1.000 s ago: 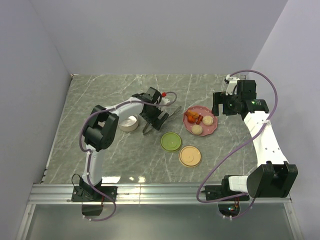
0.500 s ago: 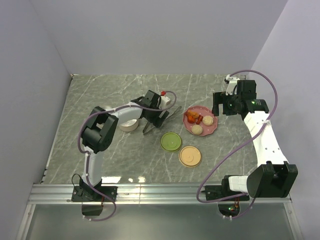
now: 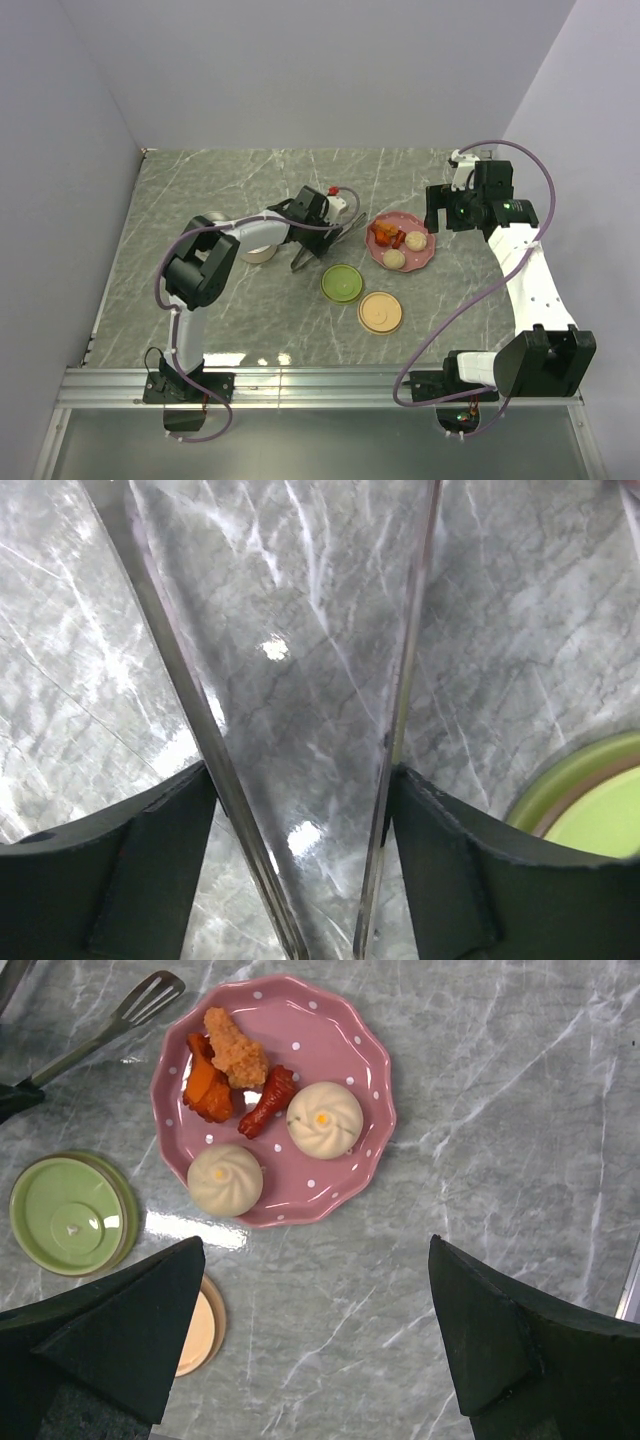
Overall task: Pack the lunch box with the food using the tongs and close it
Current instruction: Grab the clamp with the left arm
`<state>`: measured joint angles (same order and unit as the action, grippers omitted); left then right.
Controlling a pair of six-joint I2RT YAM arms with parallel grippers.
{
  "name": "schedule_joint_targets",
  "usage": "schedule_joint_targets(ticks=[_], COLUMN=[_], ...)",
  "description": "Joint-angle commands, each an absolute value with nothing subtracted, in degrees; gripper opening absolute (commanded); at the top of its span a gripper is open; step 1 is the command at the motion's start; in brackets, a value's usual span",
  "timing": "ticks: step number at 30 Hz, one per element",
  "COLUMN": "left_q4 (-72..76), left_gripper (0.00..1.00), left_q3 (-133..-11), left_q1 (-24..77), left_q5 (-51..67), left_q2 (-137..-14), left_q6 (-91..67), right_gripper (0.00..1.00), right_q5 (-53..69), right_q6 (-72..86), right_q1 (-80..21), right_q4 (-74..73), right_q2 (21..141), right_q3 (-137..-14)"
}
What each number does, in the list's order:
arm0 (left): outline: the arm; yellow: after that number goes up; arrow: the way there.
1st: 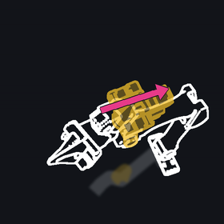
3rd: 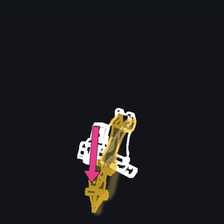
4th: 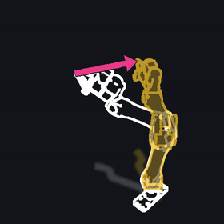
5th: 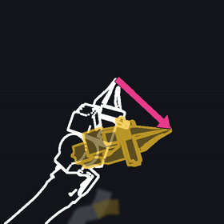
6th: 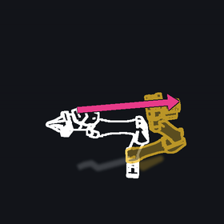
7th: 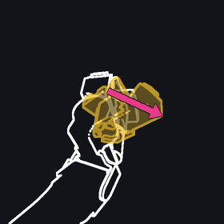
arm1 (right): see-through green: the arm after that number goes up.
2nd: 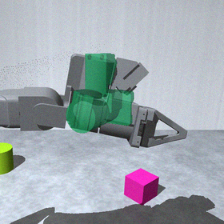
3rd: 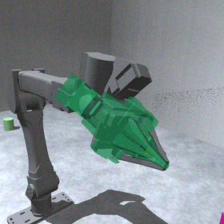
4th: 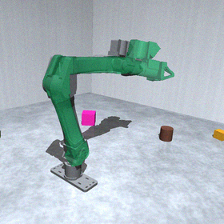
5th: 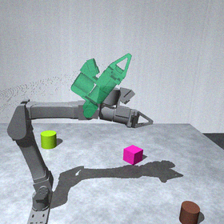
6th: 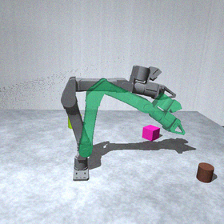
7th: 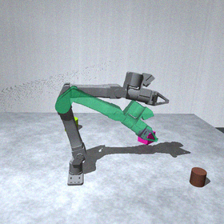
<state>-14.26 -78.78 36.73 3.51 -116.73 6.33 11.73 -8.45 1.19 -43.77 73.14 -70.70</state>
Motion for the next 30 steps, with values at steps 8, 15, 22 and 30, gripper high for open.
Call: schedule_joint_targets(ticks=[8,15,22,30], left_q4=[-29.1,-35.5,-38.6,-41.6], left_gripper=[0.61,0.57,0.55,0.49], left_q3=[-86.7,-95.3,-97.7,-98.5], left_q1=[35.9,35.2,34.7,32.4], left_q5=[8.3,13.4,22.6,35.0], left_q2=[-113.2,-111.1,-107.3,-103.5], left_q6=[5.7,5.0,2.9,0.9], right_gripper=[1.00,1.00,1.00,1.00], right_q5=[14.4,15.4,12.6,16.9], right_q6=[-10.3,-12.0,-21.4,-39.4], right_q1=[1.6,1.1,-1.2,-2.8], right_q4=[-43.4,-44.4,-43.4,-39.2], right_q2=[71.5,72.3,68.8,57.7], right_q3=[-73.1,-76.5,-75.5,-70.5])
